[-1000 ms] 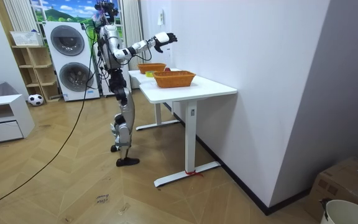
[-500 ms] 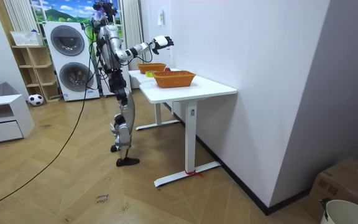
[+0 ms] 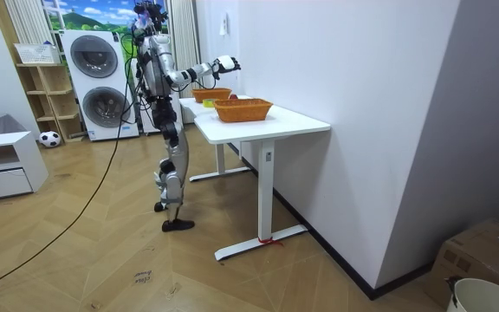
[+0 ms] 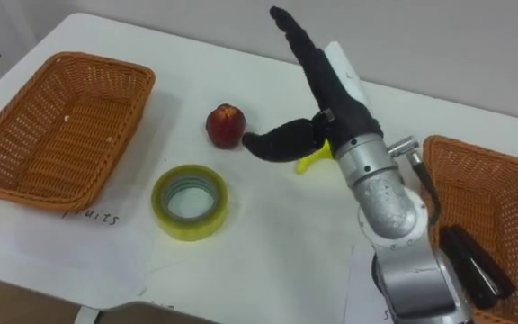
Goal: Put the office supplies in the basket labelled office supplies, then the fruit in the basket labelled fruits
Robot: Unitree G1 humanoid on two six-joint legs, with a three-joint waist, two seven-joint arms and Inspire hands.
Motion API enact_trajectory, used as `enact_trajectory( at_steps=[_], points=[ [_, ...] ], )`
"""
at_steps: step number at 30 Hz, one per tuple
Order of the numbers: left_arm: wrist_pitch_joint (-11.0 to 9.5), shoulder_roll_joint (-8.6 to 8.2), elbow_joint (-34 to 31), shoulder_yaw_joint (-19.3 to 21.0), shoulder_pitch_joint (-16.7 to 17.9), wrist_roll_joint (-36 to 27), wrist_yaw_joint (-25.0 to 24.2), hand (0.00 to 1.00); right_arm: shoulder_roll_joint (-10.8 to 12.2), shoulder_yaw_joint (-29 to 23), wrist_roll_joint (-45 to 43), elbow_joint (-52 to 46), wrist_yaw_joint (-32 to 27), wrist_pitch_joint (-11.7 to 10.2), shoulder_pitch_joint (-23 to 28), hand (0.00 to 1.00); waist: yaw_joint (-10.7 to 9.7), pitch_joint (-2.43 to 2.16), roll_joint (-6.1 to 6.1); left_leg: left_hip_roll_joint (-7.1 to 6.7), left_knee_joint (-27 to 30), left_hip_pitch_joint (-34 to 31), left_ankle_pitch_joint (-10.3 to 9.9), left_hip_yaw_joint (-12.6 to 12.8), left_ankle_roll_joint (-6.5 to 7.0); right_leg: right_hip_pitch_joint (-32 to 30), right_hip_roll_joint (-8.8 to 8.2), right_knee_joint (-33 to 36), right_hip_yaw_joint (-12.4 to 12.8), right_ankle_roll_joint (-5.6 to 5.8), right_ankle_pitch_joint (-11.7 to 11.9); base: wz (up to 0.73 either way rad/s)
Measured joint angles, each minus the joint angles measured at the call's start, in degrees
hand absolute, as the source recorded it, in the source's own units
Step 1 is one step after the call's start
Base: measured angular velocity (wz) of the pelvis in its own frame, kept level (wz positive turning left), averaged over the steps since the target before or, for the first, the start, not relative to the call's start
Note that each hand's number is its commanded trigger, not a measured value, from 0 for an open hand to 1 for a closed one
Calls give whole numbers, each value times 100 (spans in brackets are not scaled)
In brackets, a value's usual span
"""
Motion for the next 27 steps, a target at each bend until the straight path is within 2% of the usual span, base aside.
enact_trajectory(
  at_steps=[2, 8, 10, 15, 19, 27],
  points=[
    [0, 0, -6, -39, -3, 1, -1, 0, 85, 66, -9, 154, -1, -2, -2, 0, 10, 4, 7, 1, 0, -1, 0, -11, 0, 5, -6, -2, -64, 0, 0, 2],
    [-1, -4, -27, -67, -25, 15, -8, 0, 119, 222, -11, 232, 0, 1, -16, 0, 136, -10, -15, -4, 42, -82, 0, -45, 0, -39, -9, -5, -90, 0, 0, 3],
    [0, -4, -49, -67, -20, 30, -7, 0, 192, 262, -50, 300, -8, 1, -78, 0, 145, -10, -15, -6, 57, -124, 0, -137, 0, -35, -11, -7, -178, 0, 0, 16],
    [71, 2, -143, -198, 20, 30, 99, 0, 219, 584, -84, 306, -36, 11, -85, 0, 299, -10, -14, -8, 75, -151, 1, -191, -1, -30, -13, -6, -222, 0, 0, 6],
    [112, 2, -329, -237, 118, 30, 114, 0, 230, 837, -134, 312, -25, 19, -86, 0, 330, -12, -18, -16, 84, -174, 1, -235, -1, -23, -22, -6, -267, 0, 0, 6],
    [118, 9, -411, -303, 115, 30, 185, 0, 245, 884, -135, 457, -10, 28, -86, 0, 382, -9, -14, -25, 83, -202, 5, -278, 2, -23, -34, -6, -350, 0, 0, 3]
  ],
)
